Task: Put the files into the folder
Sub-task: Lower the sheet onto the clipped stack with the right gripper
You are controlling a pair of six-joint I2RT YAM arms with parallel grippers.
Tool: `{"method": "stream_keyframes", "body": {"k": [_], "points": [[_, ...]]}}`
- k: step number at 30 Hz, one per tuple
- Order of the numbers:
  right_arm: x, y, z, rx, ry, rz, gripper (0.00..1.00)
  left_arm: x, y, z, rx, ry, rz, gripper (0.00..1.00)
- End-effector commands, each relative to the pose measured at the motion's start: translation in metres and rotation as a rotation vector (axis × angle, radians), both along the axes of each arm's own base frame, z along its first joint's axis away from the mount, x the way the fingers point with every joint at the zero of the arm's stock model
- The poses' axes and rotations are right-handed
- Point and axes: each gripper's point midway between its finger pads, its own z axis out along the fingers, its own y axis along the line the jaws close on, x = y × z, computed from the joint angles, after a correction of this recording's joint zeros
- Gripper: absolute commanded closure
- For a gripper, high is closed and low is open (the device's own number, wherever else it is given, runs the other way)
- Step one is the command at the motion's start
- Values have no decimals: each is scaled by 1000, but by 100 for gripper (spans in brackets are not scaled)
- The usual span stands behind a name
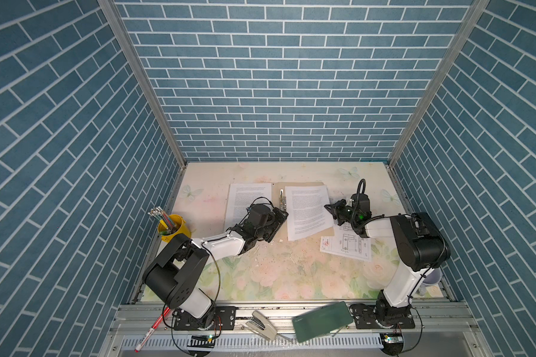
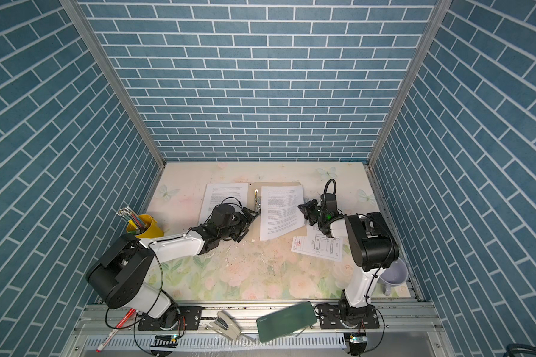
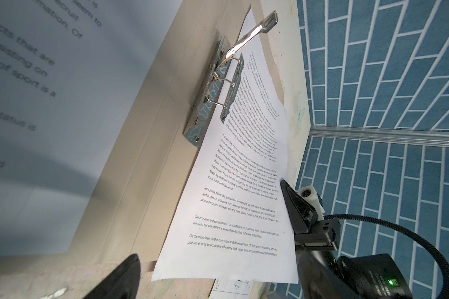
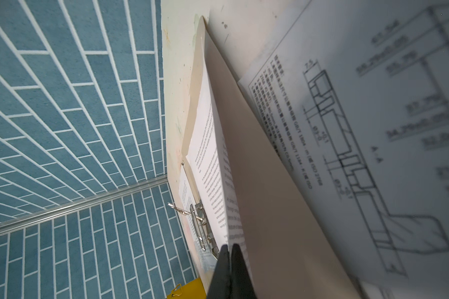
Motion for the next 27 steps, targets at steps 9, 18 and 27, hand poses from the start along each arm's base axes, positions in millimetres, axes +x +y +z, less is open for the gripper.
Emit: {"method": "stream_keyframes", "body": {"k": [9,18,27], "points": [[25,12,17,17,-86,14,100,3,-4,-1,-6,-10,-2,5],[28,19,13,14,-88,32,100,3,-5,-3,-7,-8,-6,4],[27,19,12,-9,-82,33,100,3,-5,-2,-4,-7,-5,4]]}}
